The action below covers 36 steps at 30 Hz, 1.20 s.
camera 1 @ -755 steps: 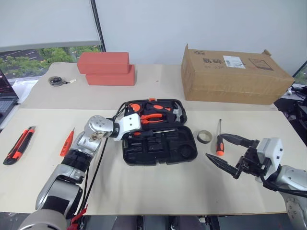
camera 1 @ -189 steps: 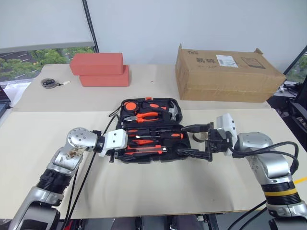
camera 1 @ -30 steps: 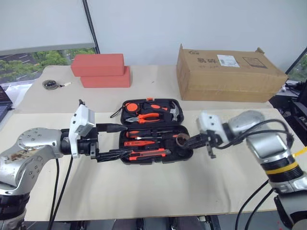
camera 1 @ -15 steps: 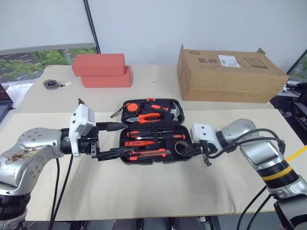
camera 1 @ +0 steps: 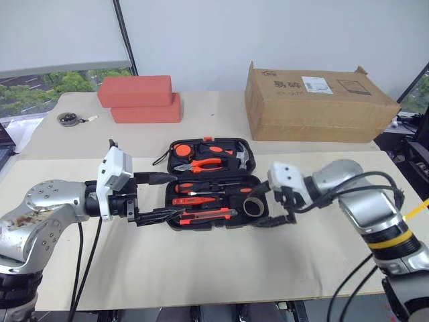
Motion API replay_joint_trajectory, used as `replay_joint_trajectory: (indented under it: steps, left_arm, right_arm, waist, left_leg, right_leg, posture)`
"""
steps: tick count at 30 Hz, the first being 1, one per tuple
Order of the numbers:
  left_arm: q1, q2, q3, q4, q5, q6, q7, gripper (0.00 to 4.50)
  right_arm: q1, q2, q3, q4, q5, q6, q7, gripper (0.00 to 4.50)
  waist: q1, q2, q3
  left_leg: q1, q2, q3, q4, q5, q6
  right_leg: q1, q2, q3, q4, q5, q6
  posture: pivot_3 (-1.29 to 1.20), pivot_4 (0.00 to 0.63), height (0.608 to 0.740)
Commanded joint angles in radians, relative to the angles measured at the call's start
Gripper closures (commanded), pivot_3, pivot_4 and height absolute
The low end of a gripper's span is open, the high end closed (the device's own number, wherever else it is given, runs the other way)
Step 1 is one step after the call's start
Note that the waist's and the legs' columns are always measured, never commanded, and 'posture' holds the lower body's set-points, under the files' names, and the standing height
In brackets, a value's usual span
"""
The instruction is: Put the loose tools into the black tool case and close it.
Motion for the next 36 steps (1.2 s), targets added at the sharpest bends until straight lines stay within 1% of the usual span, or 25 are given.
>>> replay_joint_trajectory:
  steps: [1,2,3,6,9,10,13,16,19,22,23,24,25,27,29,30,34,35,36]
  left_arm:
    - [-0.010,0.007,0.010,-0.007,-0.003,-0.018,-0.009,0.00]
    - [-0.011,0.007,0.009,-0.007,-0.003,-0.018,-0.010,0.00]
    - [-0.012,0.007,0.009,-0.007,-0.003,-0.017,-0.010,0.00]
    - [-0.013,0.008,0.010,-0.008,-0.003,-0.016,-0.010,0.00]
    - [-0.010,0.009,0.013,-0.011,-0.004,-0.014,-0.008,0.00]
    - [-0.010,0.009,0.013,-0.011,-0.005,-0.013,-0.007,0.00]
    - [-0.008,0.010,0.014,-0.010,-0.006,-0.012,-0.008,0.00]
    - [-0.011,0.005,0.016,0.001,0.001,-0.020,-0.005,0.00]
    - [-0.019,-0.004,0.035,0.040,0.005,-0.031,0.005,0.00]
    - [-0.049,-0.043,0.063,0.143,0.021,-0.055,0.052,0.00]
    - [-0.062,-0.052,0.064,0.185,0.042,-0.068,0.065,0.00]
    - [-0.070,-0.056,0.062,0.214,0.058,-0.079,0.071,0.00]
    - [-0.093,-0.074,0.064,0.265,0.064,-0.088,0.085,0.00]
    - [-0.170,-0.131,0.092,0.412,0.024,-0.072,0.111,0.00]
    - [-0.238,-0.155,0.093,0.557,0.049,-0.073,0.124,0.00]
    - [-0.268,-0.155,0.080,0.629,0.078,-0.079,0.123,0.00]
    - [-0.375,-0.155,0.029,0.847,0.158,-0.098,0.098,0.00]
    - [-0.401,-0.157,0.011,0.893,0.184,-0.108,0.094,0.00]
    - [-0.422,-0.161,-0.003,0.930,0.207,-0.120,0.089,0.00]
  right_arm:
    - [-0.033,0.053,-0.017,0.038,0.030,0.027,-0.041,1.56]
    - [-0.036,0.060,-0.006,0.052,0.019,0.020,-0.046,1.83]
    - [-0.036,0.063,0.003,0.062,0.010,0.010,-0.048,2.24]
    - [-0.020,0.051,0.039,0.092,-0.032,-0.032,-0.049,3.21]
    - [0.002,0.023,0.055,0.107,-0.056,-0.055,-0.039,4.37]
    - [0.007,0.018,0.051,0.105,-0.051,-0.052,-0.034,4.48]
    - [0.014,0.013,0.030,0.086,-0.026,-0.037,-0.027,4.48]
    - [-0.006,0.047,-0.012,0.097,-0.004,-0.037,-0.071,4.48]
    - [-0.071,0.122,-0.096,0.185,0.014,-0.031,-0.184,4.48]
    - [-0.139,0.193,-0.181,0.355,0.018,-0.043,-0.314,4.48]
    - [-0.154,0.210,-0.201,0.409,0.021,-0.038,-0.341,3.91]
    - [-0.164,0.221,-0.212,0.445,0.020,-0.037,-0.354,3.78]
    - [-0.186,0.248,-0.240,0.507,0.020,-0.027,-0.408,3.37]
    - [-0.250,0.301,-0.301,0.673,0.027,-0.013,-0.520,2.76]
    - [-0.303,0.323,-0.323,0.802,0.011,-0.032,-0.582,2.76]
    - [-0.327,0.329,-0.322,0.851,0.007,-0.035,-0.582,2.76]
    - [-0.413,0.353,-0.342,1.036,0.012,-0.048,-0.606,2.76]
    - [-0.430,0.359,-0.349,1.078,0.012,-0.049,-0.613,2.76]
    - [-0.444,0.363,-0.356,1.112,0.013,-0.051,-0.618,2.76]
  waist:
    - [0.001,0.000,0.000]
    - [0.002,0.000,0.000]
    - [0.003,0.000,0.000]
    - [0.004,0.000,0.000]
    - [0.003,0.000,0.000]
    - [0.003,0.000,0.000]
    - [0.002,0.000,0.000]
    - [0.001,0.000,0.000]
    - [-0.009,0.000,0.000]
    - [-0.008,0.000,0.000]
    - [-0.007,-0.001,0.000]
    - [-0.004,-0.001,0.000]
    - [-0.002,-0.001,0.000]
    - [-0.002,-0.001,0.000]
    - [-0.005,-0.001,0.001]
    - [-0.007,-0.001,0.001]
    - [-0.023,-0.001,0.001]
    - [-0.026,-0.001,0.001]
    - [-0.028,-0.001,0.001]
  left_leg:
    - [0.000,0.000,0.000,0.000,0.000,0.000]
    - [0.000,0.000,0.000,0.000,0.000,0.000]
    - [-0.001,0.000,0.000,0.000,0.000,0.000]
    - [-0.002,-0.001,0.000,0.000,0.000,0.001]
    - [-0.002,-0.001,0.001,0.000,0.000,0.002]
    - [-0.002,-0.001,0.001,0.000,0.000,0.002]
    - [-0.001,-0.001,0.001,0.000,0.000,0.003]
    - [-0.001,-0.001,0.001,0.000,0.000,0.001]
    - [0.000,-0.001,0.001,0.000,0.001,0.000]
    - [0.001,0.000,0.000,0.000,0.002,-0.003]
    - [0.001,0.000,0.000,0.000,0.003,-0.004]
    - [0.001,0.000,0.000,0.000,0.003,-0.004]
    - [0.002,0.000,0.000,0.000,0.003,-0.005]
    - [0.002,0.001,0.000,0.000,0.003,-0.005]
    - [0.000,0.001,0.000,0.000,0.005,-0.005]
    - [-0.001,0.001,0.000,0.000,0.009,0.002]
    - [-0.001,0.001,0.002,-0.001,0.010,0.003]
    - [-0.001,0.001,0.003,-0.001,0.010,0.003]
    - [-0.001,0.001,0.003,-0.002,0.010,0.003]
  right_leg:
    - [0.000,0.000,0.000,0.000,0.000,0.000]
    - [0.000,0.000,0.000,0.000,0.000,0.000]
    - [0.000,0.000,0.000,0.000,0.000,0.000]
    - [0.000,-0.001,0.000,-0.001,0.000,0.000]
    - [0.000,-0.001,0.000,-0.001,0.000,0.000]
    - [0.000,-0.001,0.000,-0.001,0.000,0.000]
    - [0.000,0.000,0.000,-0.001,0.000,0.000]
    - [0.000,0.000,0.000,-0.001,0.000,0.000]
    - [0.000,0.000,0.001,0.000,0.000,0.000]
    - [0.000,0.001,0.001,0.002,0.002,-0.002]
    - [0.000,0.002,0.001,0.003,0.002,-0.002]
    - [0.001,0.002,0.001,0.003,0.002,-0.002]
    - [0.001,0.003,0.001,0.003,0.002,-0.002]
    - [0.001,0.004,0.001,0.003,0.002,-0.003]
    - [-0.001,0.005,0.001,0.003,0.003,-0.005]
    - [-0.001,0.006,0.002,0.003,0.004,-0.007]
    - [-0.002,0.006,0.002,0.005,0.008,-0.012]
    - [-0.002,0.007,0.002,0.009,0.008,-0.012]
    - [-0.002,0.007,0.002,0.009,0.008,-0.012]
  posture:
    - [0.00,0.150,0.712]
    - [0.00,0.150,0.712]
    - [0.00,0.150,0.712]
    - [0.00,0.150,0.712]
    - [0.00,0.150,0.712]
    - [0.00,0.150,0.712]
    - [0.00,0.150,0.712]
    - [0.00,0.150,0.712]
    - [0.00,0.150,0.712]
    - [0.00,0.150,0.712]
    - [0.00,0.150,0.712]
    - [0.00,0.150,0.712]
    - [0.00,0.150,0.712]
    - [0.00,0.150,0.712]
    - [0.00,0.150,0.712]
    - [0.00,0.150,0.712]
    - [0.00,0.150,0.712]
    - [0.00,0.150,0.712]
    - [0.00,0.150,0.712]
